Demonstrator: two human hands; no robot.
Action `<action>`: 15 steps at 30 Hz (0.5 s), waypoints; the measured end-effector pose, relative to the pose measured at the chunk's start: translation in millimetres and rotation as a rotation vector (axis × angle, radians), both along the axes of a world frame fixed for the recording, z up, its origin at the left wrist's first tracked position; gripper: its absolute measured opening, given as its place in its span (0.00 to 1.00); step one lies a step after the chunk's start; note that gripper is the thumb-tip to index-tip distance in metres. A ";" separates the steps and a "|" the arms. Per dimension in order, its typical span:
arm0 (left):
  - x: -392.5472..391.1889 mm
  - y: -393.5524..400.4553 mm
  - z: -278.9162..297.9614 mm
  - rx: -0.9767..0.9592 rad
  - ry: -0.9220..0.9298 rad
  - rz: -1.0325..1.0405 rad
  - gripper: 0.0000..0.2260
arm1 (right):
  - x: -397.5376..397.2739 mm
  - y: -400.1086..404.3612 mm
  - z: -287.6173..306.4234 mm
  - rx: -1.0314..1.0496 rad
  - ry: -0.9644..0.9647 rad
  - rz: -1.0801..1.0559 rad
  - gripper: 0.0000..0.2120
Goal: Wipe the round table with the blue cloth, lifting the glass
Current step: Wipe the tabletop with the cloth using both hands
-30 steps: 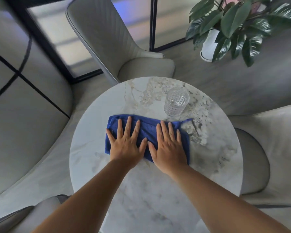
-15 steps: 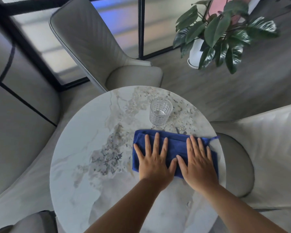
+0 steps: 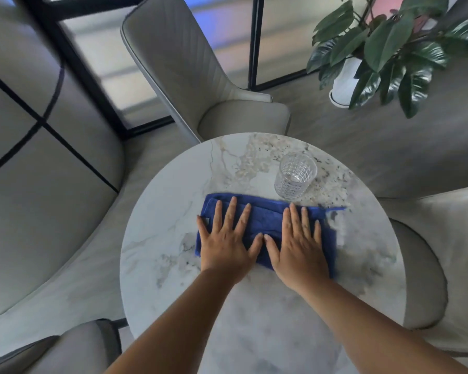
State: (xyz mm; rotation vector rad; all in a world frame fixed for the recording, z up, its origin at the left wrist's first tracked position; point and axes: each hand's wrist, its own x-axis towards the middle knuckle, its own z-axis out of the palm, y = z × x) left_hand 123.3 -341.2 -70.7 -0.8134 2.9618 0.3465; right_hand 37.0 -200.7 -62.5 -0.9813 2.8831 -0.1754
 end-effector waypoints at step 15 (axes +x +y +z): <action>126.1 -70.8 -2.0 -0.029 0.009 0.281 0.38 | 83.1 -93.4 -9.0 -0.016 -0.047 0.314 0.41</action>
